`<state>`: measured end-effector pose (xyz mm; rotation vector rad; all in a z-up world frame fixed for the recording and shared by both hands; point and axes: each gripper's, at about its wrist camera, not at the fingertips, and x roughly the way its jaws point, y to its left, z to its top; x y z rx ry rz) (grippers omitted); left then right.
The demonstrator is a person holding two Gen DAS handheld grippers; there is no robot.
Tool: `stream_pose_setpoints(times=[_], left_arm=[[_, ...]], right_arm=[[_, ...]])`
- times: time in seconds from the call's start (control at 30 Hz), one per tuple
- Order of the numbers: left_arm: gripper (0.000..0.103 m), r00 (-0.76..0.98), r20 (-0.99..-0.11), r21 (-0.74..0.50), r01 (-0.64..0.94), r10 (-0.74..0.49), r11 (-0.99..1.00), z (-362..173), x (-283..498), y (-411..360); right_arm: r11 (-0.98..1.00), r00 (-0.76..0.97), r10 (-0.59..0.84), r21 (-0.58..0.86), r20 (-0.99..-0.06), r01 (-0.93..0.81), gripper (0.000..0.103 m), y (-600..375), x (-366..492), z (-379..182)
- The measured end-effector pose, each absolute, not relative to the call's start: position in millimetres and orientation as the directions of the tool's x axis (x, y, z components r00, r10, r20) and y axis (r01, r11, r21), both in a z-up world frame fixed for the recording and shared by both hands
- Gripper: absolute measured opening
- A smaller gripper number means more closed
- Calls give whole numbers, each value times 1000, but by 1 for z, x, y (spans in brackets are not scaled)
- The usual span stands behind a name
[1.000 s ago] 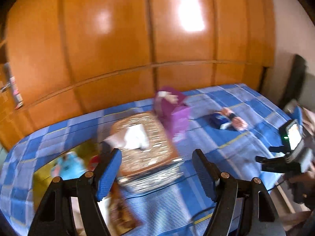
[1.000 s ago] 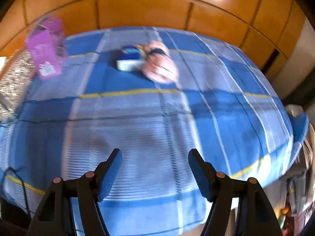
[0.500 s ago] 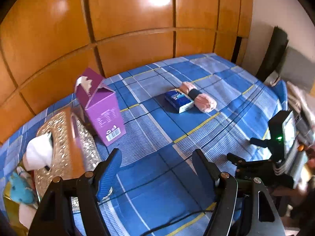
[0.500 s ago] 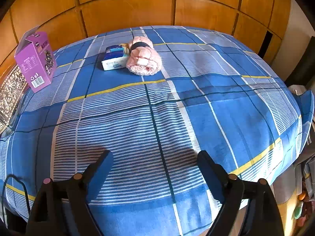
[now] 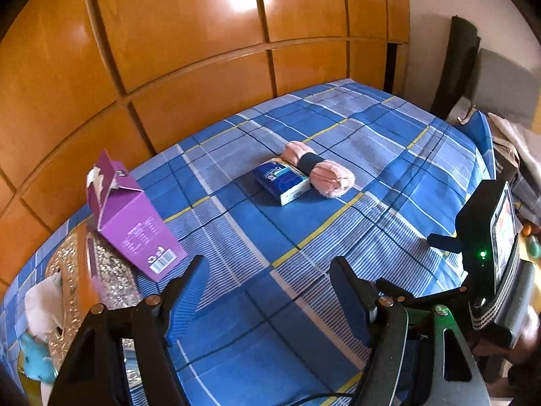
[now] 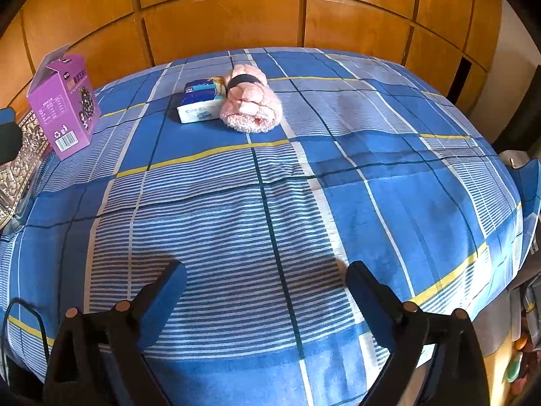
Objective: Organize soft objects
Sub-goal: 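Move both grippers back toward the tissue pack and towel roll on the bed, then lower the left gripper onto the blue Tempo tissue pack and close it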
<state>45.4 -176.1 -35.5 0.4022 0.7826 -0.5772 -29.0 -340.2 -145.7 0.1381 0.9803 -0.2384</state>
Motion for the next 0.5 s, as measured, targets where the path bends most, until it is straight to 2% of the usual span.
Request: stream_pose_setpoints(times=[0.3,0.43,0.5], left_arm=[[74,549,-773,131,628,-318,767,-48,55,-192],[74,475,-820,50,616,-320,786,-62,75,-197],[69,419,-846,-23,589,-330,807,-71,89,-198]], right_arm=[[967,540,-134,10,-831,256,100,-340,-28,-147],[967,539,-130,15,-832,256,101,-341,-28,-146],[967,539,-129,16,-832,256,101,-340,-28,-146]])
